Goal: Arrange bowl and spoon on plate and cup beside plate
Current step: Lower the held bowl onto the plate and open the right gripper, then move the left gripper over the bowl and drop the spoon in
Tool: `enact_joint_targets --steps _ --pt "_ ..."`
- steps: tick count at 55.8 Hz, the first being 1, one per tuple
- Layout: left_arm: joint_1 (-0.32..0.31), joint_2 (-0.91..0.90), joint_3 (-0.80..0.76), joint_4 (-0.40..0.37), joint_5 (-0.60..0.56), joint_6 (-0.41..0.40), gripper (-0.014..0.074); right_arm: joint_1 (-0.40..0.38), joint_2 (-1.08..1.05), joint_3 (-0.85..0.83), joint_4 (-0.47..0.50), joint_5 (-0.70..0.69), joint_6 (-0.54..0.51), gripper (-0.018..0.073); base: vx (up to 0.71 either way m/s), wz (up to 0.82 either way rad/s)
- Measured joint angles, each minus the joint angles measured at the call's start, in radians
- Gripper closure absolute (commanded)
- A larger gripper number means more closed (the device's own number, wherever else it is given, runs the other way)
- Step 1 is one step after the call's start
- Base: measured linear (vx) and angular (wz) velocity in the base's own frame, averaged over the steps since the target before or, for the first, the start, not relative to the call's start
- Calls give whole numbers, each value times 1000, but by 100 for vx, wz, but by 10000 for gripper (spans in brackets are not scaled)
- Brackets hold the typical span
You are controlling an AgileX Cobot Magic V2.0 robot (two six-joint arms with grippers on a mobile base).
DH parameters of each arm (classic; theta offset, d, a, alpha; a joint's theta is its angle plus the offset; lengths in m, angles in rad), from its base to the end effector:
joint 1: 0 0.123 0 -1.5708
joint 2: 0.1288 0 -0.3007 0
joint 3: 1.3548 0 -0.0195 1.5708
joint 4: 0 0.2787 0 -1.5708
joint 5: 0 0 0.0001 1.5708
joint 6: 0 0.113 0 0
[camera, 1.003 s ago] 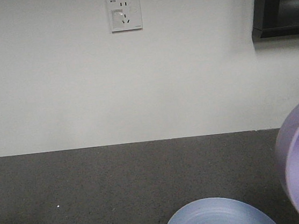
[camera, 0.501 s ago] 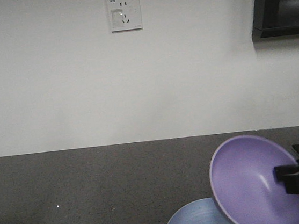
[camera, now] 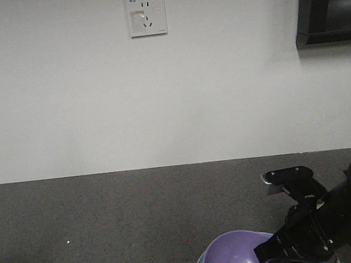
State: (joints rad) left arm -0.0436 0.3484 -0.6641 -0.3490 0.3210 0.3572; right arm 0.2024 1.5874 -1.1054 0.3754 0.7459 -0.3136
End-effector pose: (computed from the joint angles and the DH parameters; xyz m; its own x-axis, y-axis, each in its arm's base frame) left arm 0.0928 -0.0163 0.3994 0.1035 0.0201 -0.9944 0.1481 0.9883 0.0354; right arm 0.3445 0.0994 0.2335 -0.8650 -0.2090 -0.4561 -0.3319 0.9201 0.2079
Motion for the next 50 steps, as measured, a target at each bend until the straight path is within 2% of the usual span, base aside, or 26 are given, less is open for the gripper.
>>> enact_joint_targets --steps 10,17,33,40,44,50 --pt "0 0 0 0 1 0 603 0 33 -1 7 -53 0 505 0 0" --pt "0 0 0 0 1 0 603 0 47 -2 21 -61 0 404 0 0" --pt "0 0 0 0 1 0 603 0 62 -2 30 -61 -1 45 0 0" --pt "0 0 0 0 1 0 603 0 58 -2 30 -63 -1 -64 0 0" --pt "0 0 0 0 1 0 603 0 38 -2 22 -64 -1 -92 0 0" --pt "0 0 0 0 1 0 603 0 -13 -2 -11 -64 -1 -85 0 0"
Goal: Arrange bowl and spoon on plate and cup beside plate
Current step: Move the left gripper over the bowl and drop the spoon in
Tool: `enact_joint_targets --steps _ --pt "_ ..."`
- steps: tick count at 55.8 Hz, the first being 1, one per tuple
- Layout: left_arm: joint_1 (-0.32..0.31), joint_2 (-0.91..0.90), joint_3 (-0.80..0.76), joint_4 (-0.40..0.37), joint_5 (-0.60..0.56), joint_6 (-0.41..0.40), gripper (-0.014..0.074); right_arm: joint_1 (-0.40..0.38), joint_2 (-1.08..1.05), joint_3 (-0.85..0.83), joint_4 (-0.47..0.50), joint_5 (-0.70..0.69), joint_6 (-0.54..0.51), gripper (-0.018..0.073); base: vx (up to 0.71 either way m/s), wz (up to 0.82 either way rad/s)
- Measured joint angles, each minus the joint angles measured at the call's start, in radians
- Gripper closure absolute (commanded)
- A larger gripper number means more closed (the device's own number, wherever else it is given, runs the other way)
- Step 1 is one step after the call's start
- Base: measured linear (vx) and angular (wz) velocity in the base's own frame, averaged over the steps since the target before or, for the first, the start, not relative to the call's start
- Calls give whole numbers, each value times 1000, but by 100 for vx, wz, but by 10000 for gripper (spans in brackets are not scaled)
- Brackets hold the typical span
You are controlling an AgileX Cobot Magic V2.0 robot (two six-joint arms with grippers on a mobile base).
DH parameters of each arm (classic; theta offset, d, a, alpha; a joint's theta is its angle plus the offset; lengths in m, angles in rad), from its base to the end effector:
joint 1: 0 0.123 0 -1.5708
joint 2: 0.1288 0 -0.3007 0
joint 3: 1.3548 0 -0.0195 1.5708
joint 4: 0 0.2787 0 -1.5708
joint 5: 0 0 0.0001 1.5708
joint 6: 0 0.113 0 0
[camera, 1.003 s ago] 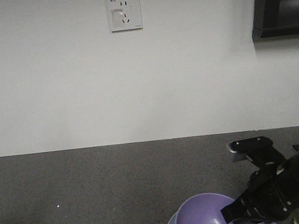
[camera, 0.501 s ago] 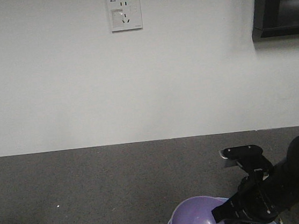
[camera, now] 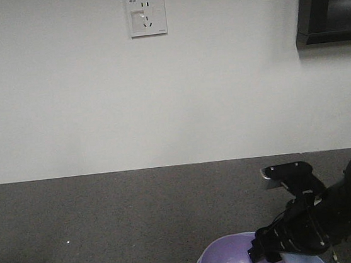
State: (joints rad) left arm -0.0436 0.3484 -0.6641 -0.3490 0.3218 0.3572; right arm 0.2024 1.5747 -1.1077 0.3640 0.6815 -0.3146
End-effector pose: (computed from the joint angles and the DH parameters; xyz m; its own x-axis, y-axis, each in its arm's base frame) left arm 0.0928 -0.0163 0.3994 0.1027 0.0202 -0.9945 0.1484 0.9883 0.0354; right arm 0.3501 0.0977 0.2415 -0.8304 -0.1972 -0.5212 -0.3318 0.9264 0.1781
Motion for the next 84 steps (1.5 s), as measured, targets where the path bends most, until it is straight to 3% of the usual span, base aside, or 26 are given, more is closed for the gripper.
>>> enact_joint_targets --steps 6,11,16,22,30,49,64,72,84 --pt "0 0 0 0 0 0 603 0 -86 0 -58 3 0 -34 0 0" --pt "0 0 0 0 0 0 603 0 -185 0 -116 23 14 85 0 0" --pt "0 0 0 0 9 0 601 0 -294 0 -165 58 48 277 0 0" --pt "0 0 0 0 36 0 599 0 -445 0 -210 95 89 580 0 0" --pt "0 15 0 0 53 0 596 0 -652 62 -226 65 107 574 0 0" --pt "-11 248 -78 -81 150 31 596 0 -1148 468 -235 -92 107 571 0 0" --pt "-103 679 -390 -237 462 216 596 0 -1301 585 -278 -107 107 571 0 0" --pt "-171 904 -548 -266 597 239 596 0 -1304 589 -280 -108 107 571 0 0" --pt "-312 1169 -746 -269 708 228 596 0 -1304 589 -281 -108 107 571 0 0"
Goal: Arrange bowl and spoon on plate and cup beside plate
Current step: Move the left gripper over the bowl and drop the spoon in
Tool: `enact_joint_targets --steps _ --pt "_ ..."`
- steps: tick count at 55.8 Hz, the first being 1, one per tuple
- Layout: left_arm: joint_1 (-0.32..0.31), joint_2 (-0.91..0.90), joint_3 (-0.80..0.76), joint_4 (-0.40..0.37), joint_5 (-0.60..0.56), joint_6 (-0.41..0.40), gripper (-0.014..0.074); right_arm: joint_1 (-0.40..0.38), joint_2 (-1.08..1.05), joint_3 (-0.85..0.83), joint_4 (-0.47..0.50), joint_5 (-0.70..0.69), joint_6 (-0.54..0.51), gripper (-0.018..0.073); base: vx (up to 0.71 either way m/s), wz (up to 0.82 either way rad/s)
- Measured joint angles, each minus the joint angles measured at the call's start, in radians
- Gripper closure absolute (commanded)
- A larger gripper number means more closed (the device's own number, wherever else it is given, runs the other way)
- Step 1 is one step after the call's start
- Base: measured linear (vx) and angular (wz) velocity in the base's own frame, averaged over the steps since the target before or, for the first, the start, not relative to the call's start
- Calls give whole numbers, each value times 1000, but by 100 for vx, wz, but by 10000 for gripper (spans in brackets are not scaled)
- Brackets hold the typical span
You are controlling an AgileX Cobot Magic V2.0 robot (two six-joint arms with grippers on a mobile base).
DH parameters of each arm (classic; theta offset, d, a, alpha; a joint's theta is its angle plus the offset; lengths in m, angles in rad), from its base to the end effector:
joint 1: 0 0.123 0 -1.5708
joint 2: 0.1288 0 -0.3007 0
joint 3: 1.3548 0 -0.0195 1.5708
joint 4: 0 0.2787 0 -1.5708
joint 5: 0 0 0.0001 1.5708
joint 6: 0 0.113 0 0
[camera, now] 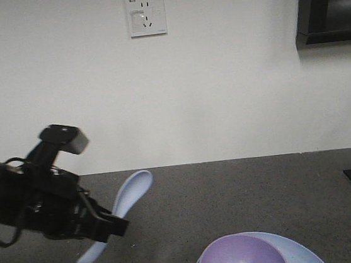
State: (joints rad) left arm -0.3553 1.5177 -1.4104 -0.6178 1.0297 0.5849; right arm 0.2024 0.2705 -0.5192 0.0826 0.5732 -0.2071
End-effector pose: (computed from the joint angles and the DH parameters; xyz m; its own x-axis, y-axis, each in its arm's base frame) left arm 0.3164 -0.1773 0.3566 -0.6125 0.4420 -0.6554 0.7326 0.6288 -0.2606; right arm 0.0866 0.0229 0.3237 -0.1932 -0.1796 -0.9646 -0.2725 0.9542 -0.1231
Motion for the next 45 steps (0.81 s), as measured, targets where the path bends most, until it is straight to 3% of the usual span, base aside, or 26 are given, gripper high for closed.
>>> enact_joint_targets --steps 17,29,37,45 --pt "-178 257 -220 -3 70 -61 596 0 0 0 0 0 0 571 0 0" --pt "-238 364 -289 -3 86 -67 582 0 0 0 0 0 0 571 0 0" --pt "-252 399 -296 3 83 -67 517 0 0 0 0 0 0 571 0 0" --pt "-253 404 -296 26 81 -67 381 0 0 0 0 0 0 569 0 0"
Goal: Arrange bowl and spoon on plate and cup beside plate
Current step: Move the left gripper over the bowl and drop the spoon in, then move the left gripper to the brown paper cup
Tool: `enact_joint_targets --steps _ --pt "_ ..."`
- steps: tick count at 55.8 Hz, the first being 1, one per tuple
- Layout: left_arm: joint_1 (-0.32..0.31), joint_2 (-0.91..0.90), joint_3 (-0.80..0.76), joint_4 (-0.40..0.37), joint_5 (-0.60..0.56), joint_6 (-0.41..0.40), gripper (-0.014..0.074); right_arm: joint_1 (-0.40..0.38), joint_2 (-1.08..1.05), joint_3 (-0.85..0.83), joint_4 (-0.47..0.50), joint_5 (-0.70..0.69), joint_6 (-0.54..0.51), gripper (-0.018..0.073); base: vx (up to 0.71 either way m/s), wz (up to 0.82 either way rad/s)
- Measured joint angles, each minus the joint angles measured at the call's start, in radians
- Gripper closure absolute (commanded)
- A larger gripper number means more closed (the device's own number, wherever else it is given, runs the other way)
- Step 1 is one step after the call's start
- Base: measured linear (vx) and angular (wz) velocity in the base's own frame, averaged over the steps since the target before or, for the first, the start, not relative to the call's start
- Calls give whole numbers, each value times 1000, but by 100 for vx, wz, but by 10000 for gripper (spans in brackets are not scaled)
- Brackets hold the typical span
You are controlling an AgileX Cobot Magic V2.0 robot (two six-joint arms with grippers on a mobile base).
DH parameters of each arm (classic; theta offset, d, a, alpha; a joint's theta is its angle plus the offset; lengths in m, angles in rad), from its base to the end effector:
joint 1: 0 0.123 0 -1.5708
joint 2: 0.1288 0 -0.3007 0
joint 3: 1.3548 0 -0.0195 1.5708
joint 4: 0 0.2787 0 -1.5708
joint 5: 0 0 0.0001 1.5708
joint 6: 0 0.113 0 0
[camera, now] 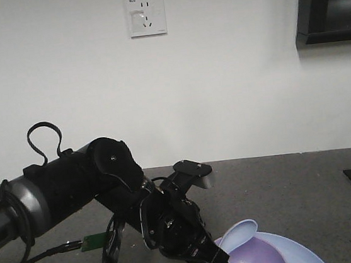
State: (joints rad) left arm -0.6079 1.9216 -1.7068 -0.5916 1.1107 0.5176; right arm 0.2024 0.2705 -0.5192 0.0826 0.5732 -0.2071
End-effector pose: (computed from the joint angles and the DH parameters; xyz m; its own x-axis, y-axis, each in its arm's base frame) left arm 0.3426 -0.3072 0.2839 -0.5846 0.6449 -0.4923 0.8113 0.4635 -0.3562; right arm 0.0866 0.0229 0.3237 -0.1932 -0.1796 -0.9646 -0.2725 0.9542 -0.1231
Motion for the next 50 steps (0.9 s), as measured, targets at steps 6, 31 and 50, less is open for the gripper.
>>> enact_joint_targets --steps 6,31,50 --pt "0 0 0 6 -7 0 266 0 0 0 0 2 0 568 0 0" --pt "0 -14 -2 19 -73 27 64 0 0 0 0 27 0 568 0 0" --pt "0 -256 -3 342 -48 -94 74 0 0 0 0 50 0 568 0 0"
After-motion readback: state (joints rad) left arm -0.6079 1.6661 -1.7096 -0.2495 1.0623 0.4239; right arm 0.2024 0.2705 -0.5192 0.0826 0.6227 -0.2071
